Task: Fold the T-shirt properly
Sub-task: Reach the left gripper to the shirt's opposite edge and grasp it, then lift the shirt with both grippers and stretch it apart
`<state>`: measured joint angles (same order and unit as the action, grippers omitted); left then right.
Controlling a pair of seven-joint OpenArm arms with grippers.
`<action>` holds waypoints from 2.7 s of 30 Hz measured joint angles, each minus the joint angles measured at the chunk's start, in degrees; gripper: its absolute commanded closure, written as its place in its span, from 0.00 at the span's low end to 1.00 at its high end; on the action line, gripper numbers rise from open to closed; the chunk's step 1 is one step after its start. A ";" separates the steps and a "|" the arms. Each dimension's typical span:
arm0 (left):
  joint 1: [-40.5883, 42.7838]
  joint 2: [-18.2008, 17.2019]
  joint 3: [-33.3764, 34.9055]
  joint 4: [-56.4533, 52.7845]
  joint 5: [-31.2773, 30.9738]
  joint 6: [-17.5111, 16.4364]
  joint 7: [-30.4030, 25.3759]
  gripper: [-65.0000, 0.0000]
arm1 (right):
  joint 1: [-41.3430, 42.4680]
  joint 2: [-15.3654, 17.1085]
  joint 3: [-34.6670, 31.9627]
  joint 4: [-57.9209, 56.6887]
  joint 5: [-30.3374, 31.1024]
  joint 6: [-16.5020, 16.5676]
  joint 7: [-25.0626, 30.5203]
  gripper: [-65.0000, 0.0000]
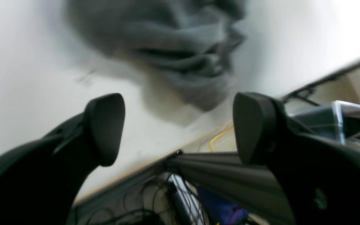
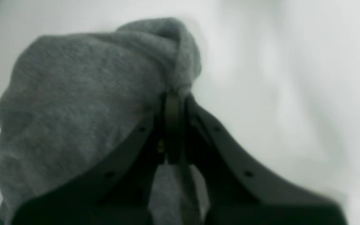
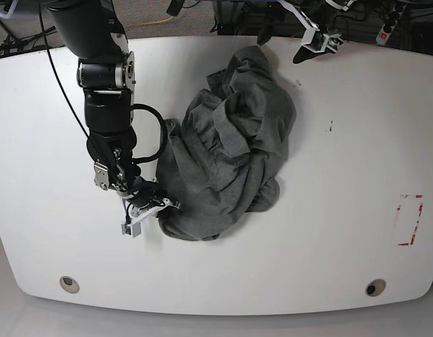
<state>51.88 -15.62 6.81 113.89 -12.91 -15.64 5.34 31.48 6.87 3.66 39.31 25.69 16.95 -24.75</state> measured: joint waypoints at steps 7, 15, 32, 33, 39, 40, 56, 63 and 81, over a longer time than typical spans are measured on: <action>-4.61 -0.02 2.82 -0.07 0.02 -0.44 6.88 0.22 | 0.04 0.63 -0.02 0.15 0.00 0.02 -0.59 1.00; -12.66 -0.04 7.04 -0.13 0.22 -0.31 19.52 0.22 | 0.04 0.94 -0.02 0.13 -0.17 0.02 -0.59 1.00; -19.41 -0.13 11.80 -2.89 0.37 -0.31 28.92 0.55 | 0.22 0.94 -0.02 0.13 -0.15 0.02 -0.57 1.00; -19.52 -0.13 11.69 -3.15 0.35 -0.31 28.74 0.57 | 0.24 0.94 -0.02 0.13 -0.15 0.02 -0.55 1.00; -19.61 -0.98 10.43 -6.01 -0.55 -0.79 27.32 0.67 | 0.22 1.11 -0.02 0.59 -0.17 0.02 -0.66 1.00; -19.71 -1.11 9.84 -6.47 -0.72 -0.98 26.95 0.71 | 0.04 1.38 -0.11 1.66 -0.17 0.04 -0.98 1.00; -19.87 -0.70 -9.55 -7.32 -0.35 -0.92 28.35 0.97 | 0.11 3.02 -0.17 14.91 -0.17 0.17 -7.56 1.00; -22.49 -0.26 -19.23 -4.52 -0.37 -0.98 28.94 0.98 | 1.33 4.31 -0.31 20.65 -0.17 0.26 -10.36 1.00; -42.71 1.42 -39.56 -0.37 -0.48 -1.03 37.94 0.98 | 17.62 6.78 -0.70 21.03 -0.17 1.01 -16.55 1.00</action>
<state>9.17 -14.20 -32.75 113.51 -13.39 -16.67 43.29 49.10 13.65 2.96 60.34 25.52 17.96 -41.30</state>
